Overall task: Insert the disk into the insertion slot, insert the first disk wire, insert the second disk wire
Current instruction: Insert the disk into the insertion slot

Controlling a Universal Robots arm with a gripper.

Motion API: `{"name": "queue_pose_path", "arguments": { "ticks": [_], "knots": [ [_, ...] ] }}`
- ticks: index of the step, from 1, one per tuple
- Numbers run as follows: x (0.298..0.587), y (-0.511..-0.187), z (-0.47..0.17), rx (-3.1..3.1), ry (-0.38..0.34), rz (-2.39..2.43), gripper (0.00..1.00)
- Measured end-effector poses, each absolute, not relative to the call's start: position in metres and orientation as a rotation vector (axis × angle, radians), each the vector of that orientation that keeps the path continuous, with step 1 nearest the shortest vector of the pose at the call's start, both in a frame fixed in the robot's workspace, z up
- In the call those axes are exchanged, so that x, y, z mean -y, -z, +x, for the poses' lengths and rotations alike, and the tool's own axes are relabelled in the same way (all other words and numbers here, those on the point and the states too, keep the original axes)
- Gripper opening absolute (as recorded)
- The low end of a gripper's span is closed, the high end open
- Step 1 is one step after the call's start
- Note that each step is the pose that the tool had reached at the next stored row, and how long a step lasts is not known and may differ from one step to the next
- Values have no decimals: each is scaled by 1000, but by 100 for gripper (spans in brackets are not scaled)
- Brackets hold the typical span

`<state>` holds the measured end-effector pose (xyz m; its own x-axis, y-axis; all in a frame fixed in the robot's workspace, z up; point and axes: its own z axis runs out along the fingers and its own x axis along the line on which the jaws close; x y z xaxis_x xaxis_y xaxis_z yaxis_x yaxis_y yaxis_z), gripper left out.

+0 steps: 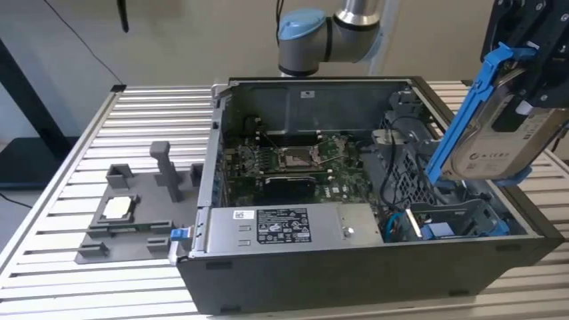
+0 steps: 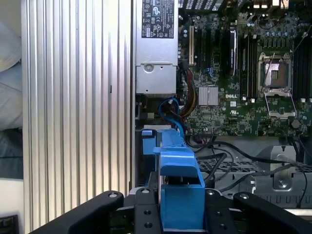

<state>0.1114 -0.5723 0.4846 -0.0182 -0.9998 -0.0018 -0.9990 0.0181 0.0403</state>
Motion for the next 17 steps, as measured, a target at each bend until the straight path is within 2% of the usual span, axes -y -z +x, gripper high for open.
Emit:
{"name": "queue_pose_path", "arguments": {
  "ticks": [17],
  "knots": [
    [573,-473,116,2222,47,2182,33]
  ]
}}
